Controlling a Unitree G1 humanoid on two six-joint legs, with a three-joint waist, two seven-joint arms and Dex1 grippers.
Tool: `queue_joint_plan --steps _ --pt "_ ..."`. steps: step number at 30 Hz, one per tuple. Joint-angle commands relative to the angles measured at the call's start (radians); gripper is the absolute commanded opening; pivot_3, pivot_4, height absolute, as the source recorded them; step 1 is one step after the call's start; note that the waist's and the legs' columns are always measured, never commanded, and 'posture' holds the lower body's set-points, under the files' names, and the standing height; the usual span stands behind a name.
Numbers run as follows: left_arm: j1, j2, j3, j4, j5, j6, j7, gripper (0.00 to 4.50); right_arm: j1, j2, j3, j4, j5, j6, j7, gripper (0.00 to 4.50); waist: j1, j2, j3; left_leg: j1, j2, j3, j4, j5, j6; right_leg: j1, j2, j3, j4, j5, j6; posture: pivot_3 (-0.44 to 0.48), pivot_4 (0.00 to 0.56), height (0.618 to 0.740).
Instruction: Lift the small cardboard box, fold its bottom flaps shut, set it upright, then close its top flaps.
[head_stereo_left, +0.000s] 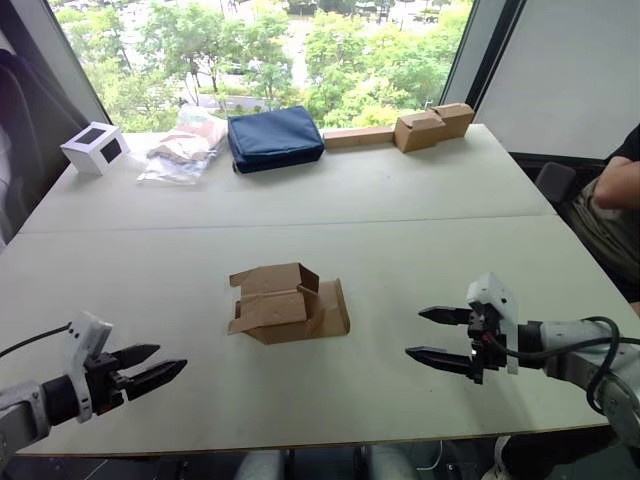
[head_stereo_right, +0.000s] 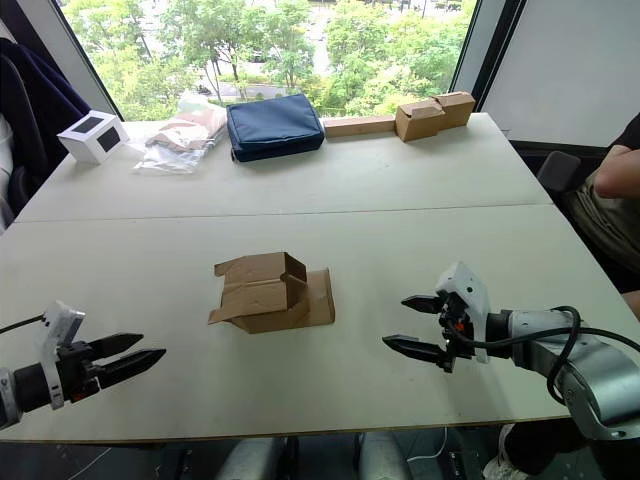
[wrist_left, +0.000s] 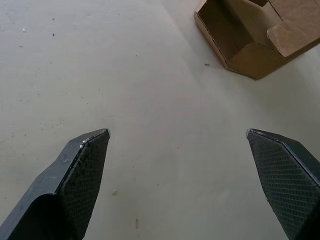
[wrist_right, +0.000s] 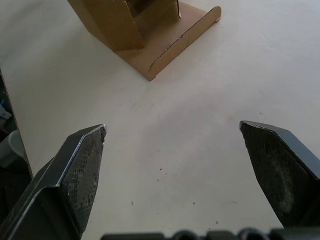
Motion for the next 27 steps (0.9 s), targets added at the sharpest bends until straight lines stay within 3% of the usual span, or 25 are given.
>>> queue_joint_plan --steps 1,16,19,25,27 --pt "0.006 0.003 0.026 -0.021 -0.004 -0.016 -0.004 4.50 -0.011 -0.003 -0.007 -0.022 0.002 -0.015 0.001 4.49 0.000 0.000 0.000 0.000 0.000 0.000 0.000 0.000 0.000 0.000 0.000 0.000 0.000 0.000 0.000 0.000 0.150 0.737" --pt "-0.012 0.012 0.032 0.010 0.019 -0.039 0.003 4.50 -0.021 0.040 0.013 -0.005 -0.051 -0.069 -0.032 4.49 0.000 0.000 0.000 0.000 0.000 0.000 0.000 0.000 0.000 0.000 0.000 0.000 0.000 0.000 0.000 0.000 0.150 0.737" --pt "-0.028 0.020 0.011 -0.008 0.065 -0.051 0.047 4.50 -0.017 0.046 0.022 -0.006 -0.059 -0.076 -0.035 4.49 0.000 0.000 0.000 0.000 0.000 0.000 0.000 0.000 0.000 0.000 0.000 0.000 0.000 0.000 0.000 0.000 0.150 0.737" --pt "-0.094 -0.020 -0.031 -0.004 0.297 -0.244 0.229 4.50 -0.042 0.035 0.006 0.006 -0.060 -0.059 -0.046 4.49 0.008 0.000 0.000 0.000 0.000 0.000 0.000 0.000 0.000 0.000 0.000 0.000 0.000 0.000 0.000 0.000 0.150 0.737" --pt "-0.127 -0.010 -0.045 0.041 0.294 -0.204 0.235 4.50 -0.052 0.035 -0.004 0.001 -0.051 -0.049 -0.054 4.49 0.010 0.000 0.000 0.000 0.000 0.001 0.000 0.000 0.000 -0.001 0.000 0.000 0.000 0.000 0.000 0.000 0.150 0.737"
